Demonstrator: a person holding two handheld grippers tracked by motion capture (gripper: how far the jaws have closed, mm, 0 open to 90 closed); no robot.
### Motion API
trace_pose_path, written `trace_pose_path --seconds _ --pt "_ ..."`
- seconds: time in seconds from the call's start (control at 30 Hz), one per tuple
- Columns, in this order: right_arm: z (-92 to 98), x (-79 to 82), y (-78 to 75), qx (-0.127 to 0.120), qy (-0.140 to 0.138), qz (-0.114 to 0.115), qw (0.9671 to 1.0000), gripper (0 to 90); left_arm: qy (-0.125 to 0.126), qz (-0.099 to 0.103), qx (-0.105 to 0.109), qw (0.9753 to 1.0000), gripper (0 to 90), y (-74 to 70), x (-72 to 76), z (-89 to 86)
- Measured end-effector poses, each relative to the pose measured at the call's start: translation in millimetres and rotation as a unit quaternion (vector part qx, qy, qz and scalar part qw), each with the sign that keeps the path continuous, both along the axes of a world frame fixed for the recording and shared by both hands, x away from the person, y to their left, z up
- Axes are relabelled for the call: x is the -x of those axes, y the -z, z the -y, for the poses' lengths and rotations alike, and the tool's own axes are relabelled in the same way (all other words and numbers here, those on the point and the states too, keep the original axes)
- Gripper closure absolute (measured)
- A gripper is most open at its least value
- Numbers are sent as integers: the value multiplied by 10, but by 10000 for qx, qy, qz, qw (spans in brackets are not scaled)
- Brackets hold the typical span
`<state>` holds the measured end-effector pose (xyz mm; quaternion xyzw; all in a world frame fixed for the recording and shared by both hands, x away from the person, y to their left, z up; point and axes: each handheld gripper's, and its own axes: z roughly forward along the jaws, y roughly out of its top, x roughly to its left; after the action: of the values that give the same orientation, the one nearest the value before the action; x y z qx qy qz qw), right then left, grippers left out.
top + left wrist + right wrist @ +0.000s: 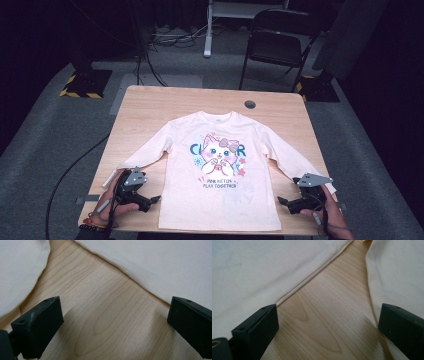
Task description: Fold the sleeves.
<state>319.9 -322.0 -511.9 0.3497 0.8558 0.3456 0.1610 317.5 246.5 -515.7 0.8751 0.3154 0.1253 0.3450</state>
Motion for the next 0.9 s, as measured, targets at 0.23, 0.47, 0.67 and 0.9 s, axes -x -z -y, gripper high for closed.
trace_pose_path --seconds 0.23,0.47,0.67,0.9 --pt "29 12 -46 43 102 40 9999 33 0 1 0 10000 2 0 0 0" --pt "60 18 -102 -23 182 48 9998 35 0 1 -1 10000 2 0 0 0" --pt "64 23 -130 76 251 107 9996 36 -2 1 0 10000 3 0 0 0" --pt "103 17 -157 126 371 180 9991 39 -1 0 0 10000 3 0 0 0"
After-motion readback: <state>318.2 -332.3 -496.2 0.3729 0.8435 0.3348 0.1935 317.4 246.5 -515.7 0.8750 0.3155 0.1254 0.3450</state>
